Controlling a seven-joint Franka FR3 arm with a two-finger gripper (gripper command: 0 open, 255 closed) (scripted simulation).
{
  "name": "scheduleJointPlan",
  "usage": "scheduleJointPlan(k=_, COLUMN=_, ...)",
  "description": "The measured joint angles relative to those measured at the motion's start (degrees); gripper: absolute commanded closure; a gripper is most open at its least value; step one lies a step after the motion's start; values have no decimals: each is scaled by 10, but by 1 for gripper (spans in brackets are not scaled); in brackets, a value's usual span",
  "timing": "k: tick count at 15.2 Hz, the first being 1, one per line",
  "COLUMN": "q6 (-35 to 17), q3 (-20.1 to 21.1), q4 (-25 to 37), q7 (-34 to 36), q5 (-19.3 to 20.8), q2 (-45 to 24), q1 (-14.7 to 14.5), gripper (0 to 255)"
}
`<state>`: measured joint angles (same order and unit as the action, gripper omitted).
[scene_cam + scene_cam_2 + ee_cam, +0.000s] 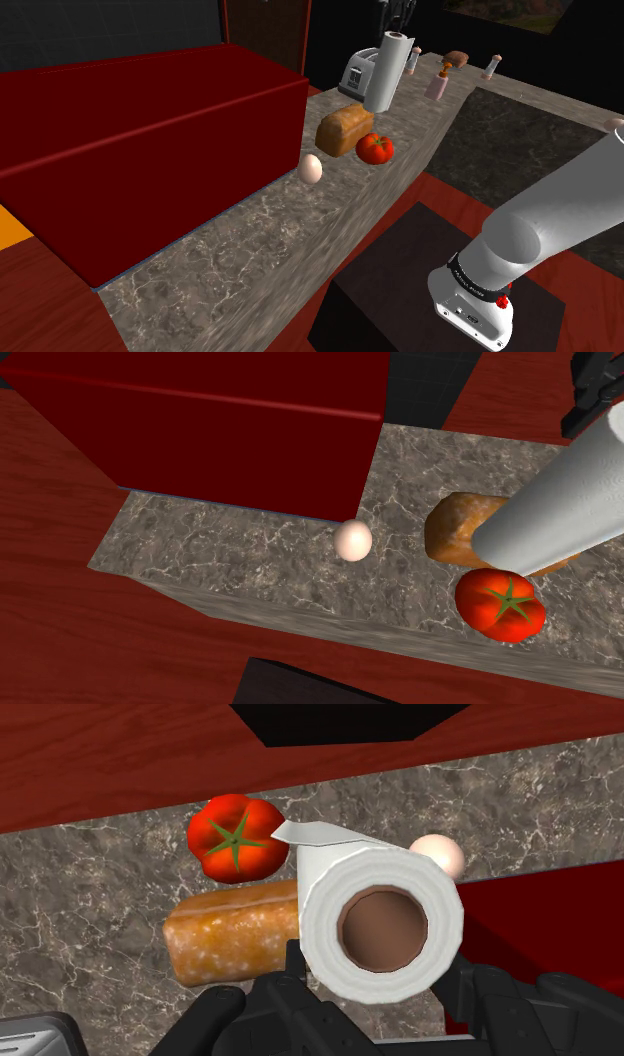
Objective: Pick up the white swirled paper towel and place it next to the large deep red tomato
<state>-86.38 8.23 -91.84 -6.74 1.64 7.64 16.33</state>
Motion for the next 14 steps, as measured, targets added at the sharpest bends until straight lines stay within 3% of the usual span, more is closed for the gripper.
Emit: scheduleJointPlan(k=14, q6=-111, q3=-3, q4=-138, q7=-1, q5=-3, q2=27, q1=1, gripper=255)
